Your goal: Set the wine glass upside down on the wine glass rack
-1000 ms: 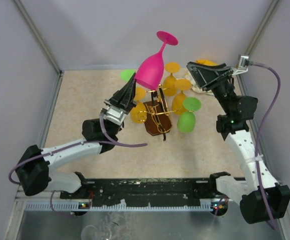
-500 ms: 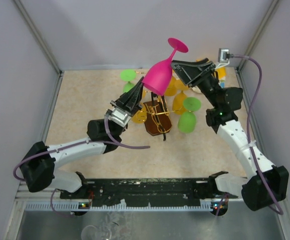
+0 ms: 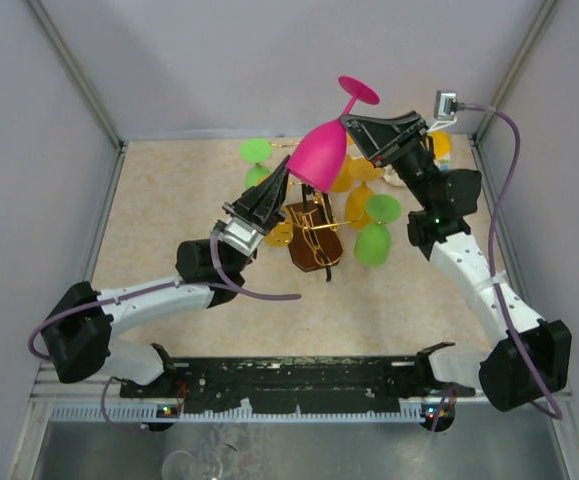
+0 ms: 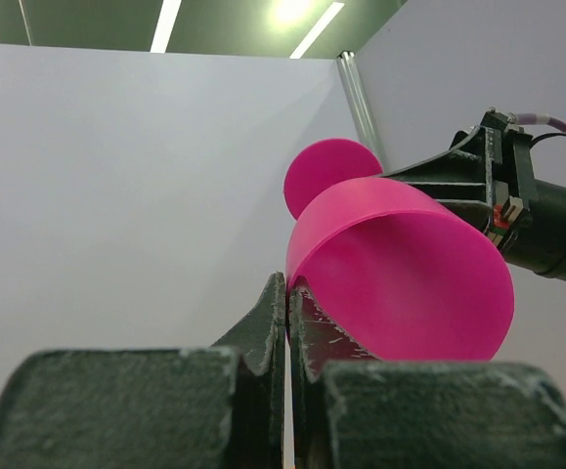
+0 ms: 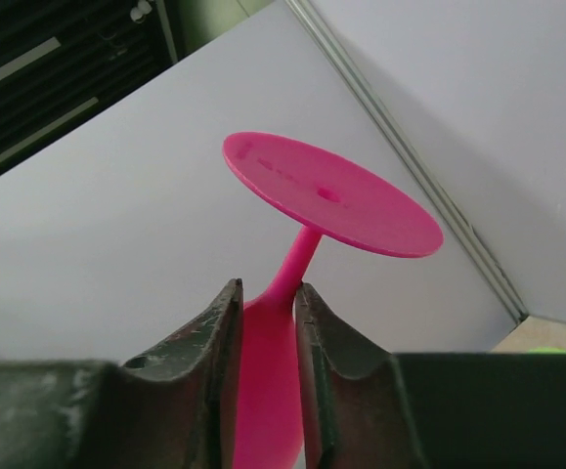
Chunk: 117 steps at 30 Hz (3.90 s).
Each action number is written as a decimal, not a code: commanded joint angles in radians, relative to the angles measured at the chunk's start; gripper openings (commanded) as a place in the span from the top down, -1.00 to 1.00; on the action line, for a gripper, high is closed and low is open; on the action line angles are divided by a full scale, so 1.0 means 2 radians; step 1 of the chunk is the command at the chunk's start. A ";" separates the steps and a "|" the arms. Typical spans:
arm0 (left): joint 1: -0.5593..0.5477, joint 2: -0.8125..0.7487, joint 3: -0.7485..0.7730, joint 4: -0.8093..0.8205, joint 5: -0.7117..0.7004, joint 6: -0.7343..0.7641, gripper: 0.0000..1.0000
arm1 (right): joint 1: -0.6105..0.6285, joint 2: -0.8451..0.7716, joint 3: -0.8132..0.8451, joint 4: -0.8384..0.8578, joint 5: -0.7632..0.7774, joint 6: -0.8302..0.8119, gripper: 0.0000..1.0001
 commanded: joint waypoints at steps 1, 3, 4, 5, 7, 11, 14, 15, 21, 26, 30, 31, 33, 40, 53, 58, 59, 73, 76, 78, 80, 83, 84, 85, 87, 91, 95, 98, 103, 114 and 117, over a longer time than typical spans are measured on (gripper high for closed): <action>-0.002 -0.001 0.001 0.024 0.011 -0.014 1.00 | 0.004 0.008 0.035 0.031 -0.013 -0.006 0.63; -0.002 -0.002 0.001 0.022 0.010 -0.013 1.00 | 0.005 0.008 0.034 0.031 -0.015 -0.008 0.75; -0.002 -0.003 0.001 0.020 0.011 -0.011 1.00 | 0.004 0.006 0.034 0.028 -0.014 -0.010 0.81; -0.002 -0.004 0.001 0.016 0.010 -0.010 0.93 | 0.004 0.004 0.034 0.024 -0.013 -0.014 0.85; -0.002 -0.007 0.000 0.010 0.009 -0.006 0.73 | 0.005 -0.001 0.033 0.012 -0.008 -0.027 0.91; -0.002 -0.016 -0.011 0.001 0.001 -0.002 0.44 | 0.005 -0.018 0.038 -0.025 0.012 -0.069 0.97; -0.002 -0.028 -0.024 -0.008 -0.005 -0.001 0.33 | 0.005 -0.029 0.046 -0.052 0.030 -0.102 0.99; -0.002 -0.032 -0.030 -0.010 -0.008 -0.001 0.25 | 0.005 -0.032 0.048 -0.060 0.036 -0.111 1.00; -0.002 -0.063 -0.062 -0.059 -0.025 0.009 0.01 | 0.004 -0.056 0.067 -0.122 0.082 -0.191 1.00; -0.002 -0.092 0.012 -0.271 -0.090 -0.029 0.06 | 0.004 -0.078 0.106 -0.238 0.110 -0.292 1.00; 0.026 -0.064 0.153 -0.487 -0.121 -0.075 0.02 | 0.004 -0.092 0.121 -0.299 0.096 -0.335 1.00; 0.039 -0.055 0.180 -0.526 -0.111 -0.091 0.02 | 0.004 -0.095 0.123 -0.311 0.088 -0.341 1.00; 0.063 -0.040 0.223 -0.578 -0.097 -0.114 0.01 | 0.004 -0.102 0.127 -0.340 0.073 -0.353 1.00; 0.125 0.010 0.341 -0.701 -0.066 -0.149 -0.07 | 0.008 -0.132 0.128 -0.452 0.041 -0.396 1.00; 0.171 0.012 0.340 -0.709 -0.054 -0.167 -0.07 | 0.131 -0.157 0.084 -0.583 0.094 -0.473 1.00; 0.180 0.006 0.329 -0.701 -0.052 -0.171 -0.07 | 0.181 -0.181 0.044 -0.604 0.140 -0.469 1.00; 0.182 0.004 0.328 -0.700 -0.051 -0.172 -0.07 | 0.190 -0.188 0.038 -0.609 0.151 -0.469 1.00; 0.195 -0.009 0.299 -0.680 -0.047 -0.175 -0.07 | 0.281 -0.205 -0.098 -0.491 0.241 -0.468 1.00; 0.198 -0.012 0.292 -0.674 -0.044 -0.172 -0.07 | 0.291 -0.206 -0.110 -0.460 0.256 -0.476 1.00; 0.199 -0.015 0.285 -0.669 -0.045 -0.171 -0.07 | 0.294 -0.205 -0.114 -0.446 0.264 -0.483 1.00; 0.201 -0.017 0.278 -0.663 -0.046 -0.170 -0.07 | 0.297 -0.204 -0.115 -0.435 0.271 -0.489 1.00; 0.203 -0.018 0.271 -0.659 -0.047 -0.171 -0.07 | 0.299 -0.198 -0.117 -0.423 0.280 -0.496 1.00; 0.204 -0.018 0.270 -0.658 -0.047 -0.171 -0.07 | 0.299 -0.193 -0.117 -0.421 0.282 -0.497 1.00; 0.205 -0.018 0.269 -0.659 -0.046 -0.172 -0.07 | 0.300 -0.188 -0.116 -0.420 0.284 -0.497 1.00; 0.207 -0.018 0.268 -0.657 -0.044 -0.173 -0.07 | 0.303 -0.178 -0.118 -0.415 0.286 -0.497 1.00; 0.209 -0.020 0.268 -0.656 -0.042 -0.173 -0.07 | 0.315 -0.160 -0.119 -0.409 0.299 -0.502 1.00; 0.210 -0.022 0.267 -0.656 -0.041 -0.173 -0.07 | 0.323 -0.147 -0.118 -0.407 0.308 -0.505 1.00; 0.211 -0.024 0.263 -0.654 -0.041 -0.173 -0.07 | 0.324 -0.145 -0.122 -0.402 0.314 -0.505 1.00; 0.212 -0.024 0.262 -0.654 -0.039 -0.175 -0.07 | 0.325 -0.140 -0.133 -0.390 0.324 -0.504 1.00; 0.215 -0.031 0.262 -0.654 -0.038 -0.171 -0.08 | 0.342 -0.116 -0.156 -0.327 0.354 -0.505 1.00; 0.217 -0.033 0.260 -0.654 -0.037 -0.172 -0.08 | 0.346 -0.111 -0.159 -0.313 0.356 -0.505 1.00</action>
